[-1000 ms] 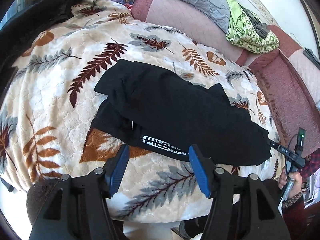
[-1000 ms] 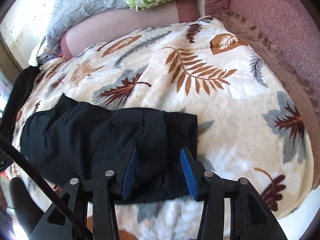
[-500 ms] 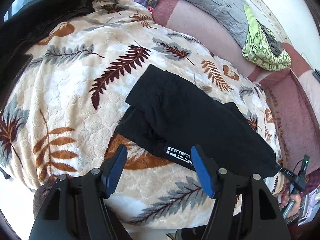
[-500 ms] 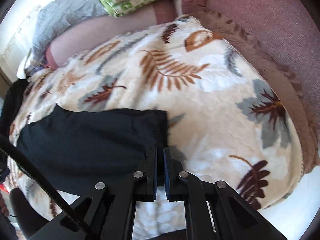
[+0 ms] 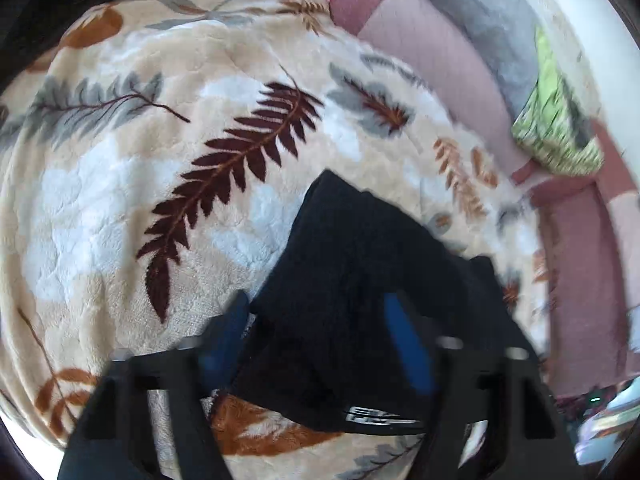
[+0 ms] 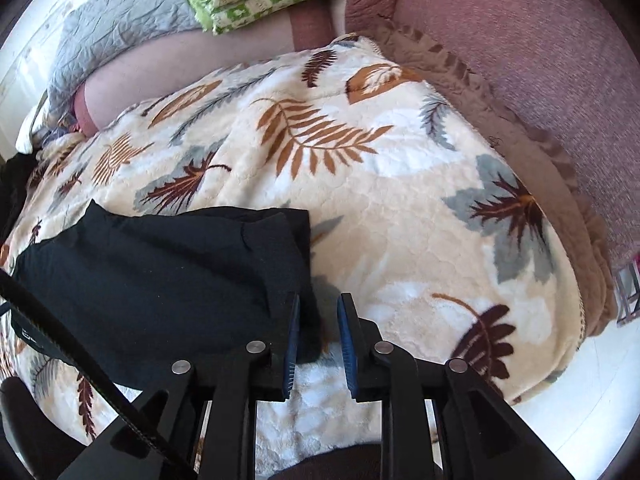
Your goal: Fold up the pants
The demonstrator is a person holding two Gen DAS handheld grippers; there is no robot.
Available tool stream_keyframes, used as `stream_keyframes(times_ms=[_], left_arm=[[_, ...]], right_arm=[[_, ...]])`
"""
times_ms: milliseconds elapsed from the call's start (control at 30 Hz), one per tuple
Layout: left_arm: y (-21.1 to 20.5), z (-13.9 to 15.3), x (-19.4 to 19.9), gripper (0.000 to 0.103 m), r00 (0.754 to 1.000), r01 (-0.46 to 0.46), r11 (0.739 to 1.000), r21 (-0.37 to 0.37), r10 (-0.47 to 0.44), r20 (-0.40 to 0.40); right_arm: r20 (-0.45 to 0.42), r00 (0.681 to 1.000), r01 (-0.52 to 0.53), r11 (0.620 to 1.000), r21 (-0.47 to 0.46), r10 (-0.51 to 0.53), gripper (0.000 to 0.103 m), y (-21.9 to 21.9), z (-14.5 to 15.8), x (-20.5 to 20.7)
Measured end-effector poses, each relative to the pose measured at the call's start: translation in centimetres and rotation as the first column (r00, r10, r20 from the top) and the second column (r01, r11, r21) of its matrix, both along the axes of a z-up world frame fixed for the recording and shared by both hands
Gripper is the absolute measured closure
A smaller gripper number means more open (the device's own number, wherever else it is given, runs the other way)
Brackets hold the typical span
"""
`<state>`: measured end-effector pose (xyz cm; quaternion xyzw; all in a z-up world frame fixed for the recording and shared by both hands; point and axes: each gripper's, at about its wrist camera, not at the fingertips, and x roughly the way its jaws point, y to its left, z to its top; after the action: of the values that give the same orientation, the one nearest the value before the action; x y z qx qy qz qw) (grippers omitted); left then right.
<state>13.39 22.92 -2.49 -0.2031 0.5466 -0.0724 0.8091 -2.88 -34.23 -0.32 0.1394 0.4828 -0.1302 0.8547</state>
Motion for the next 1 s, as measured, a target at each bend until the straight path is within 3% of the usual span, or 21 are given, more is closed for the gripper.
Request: stream_keyframes(times_ms=[33, 267, 367, 467, 533, 600, 633, 667, 767, 900, 1000], left_arm=[[-0.4, 0.1, 0.0, 0.069, 1.0, -0.004, 0.999, 0.052, 0.005, -0.013], [0.6, 4.0, -4.0, 0.073, 0.998, -0.07, 0.997, -0.034, 0.07, 0.005], [0.8, 3.6, -4.7, 0.066, 0.997, -0.078, 0.997, 0.025, 0.079, -0.027], [1.1, -0.5, -3.5, 0.049, 0.989, -0.047, 0.984, 0.169, 0.069, -0.127], [1.7, -0.9, -3.9, 0.044, 0.99, -0.074, 0.99, 0.118, 0.087, -0.107], [2.4, -0.1, -4.5, 0.042, 0.993, -0.093, 0.995, 0.043, 0.096, -0.067], [2.7, 0.2, -4.7, 0.037, 0.994, -0.095, 0.995, 0.025, 0.096, -0.05], [3.0, 0.4, -4.8, 0.035, 0.994, -0.099, 0.995, 0.021, 0.1, -0.033], [3.5, 0.3, -4.8, 0.032, 0.994, -0.105, 0.994, 0.036, 0.105, -0.01], [2.9, -1.2, -4.9, 0.031, 0.996, -0.09, 0.995, -0.05, 0.088, -0.033], [2.3, -0.7, -5.2, 0.031, 0.994, -0.106, 0.994, -0.039, 0.105, -0.009]], right_arm=[[0.003, 1.0, 0.008, 1.0, -0.002, -0.008, 0.082, -0.1, 0.2, -0.3], [0.018, 1.0, -0.005, 0.998, -0.063, 0.006, 0.082, 0.7, 1.1, -1.2], [0.014, 1.0, -0.026, 0.998, -0.057, 0.027, 0.082, 1.3, 0.6, -0.6], [-0.002, 0.999, -0.036, 0.999, -0.025, 0.036, 0.082, 1.9, -0.6, 0.3], [-0.004, 1.0, -0.031, 0.999, -0.011, 0.031, 0.082, 2.1, -1.0, 0.5], [0.01, 1.0, -0.021, 1.0, 0.003, 0.021, 0.069, 2.1, -0.8, 0.2], [0.02, 1.0, -0.016, 1.0, 0.009, 0.015, 0.055, 2.0, -0.7, -0.1], [0.039, 0.999, -0.004, 1.0, 0.02, 0.003, 0.048, 1.6, -0.5, -0.6], [0.072, 0.997, 0.029, 0.993, 0.117, -0.037, 0.047, -0.1, -0.5, -1.3], [0.084, 0.992, 0.059, 0.95, 0.305, -0.089, 0.047, -1.7, -1.9, -1.4], [0.022, 0.994, 0.092, 0.926, 0.367, -0.107, 0.047, -1.8, -3.9, -0.4]])
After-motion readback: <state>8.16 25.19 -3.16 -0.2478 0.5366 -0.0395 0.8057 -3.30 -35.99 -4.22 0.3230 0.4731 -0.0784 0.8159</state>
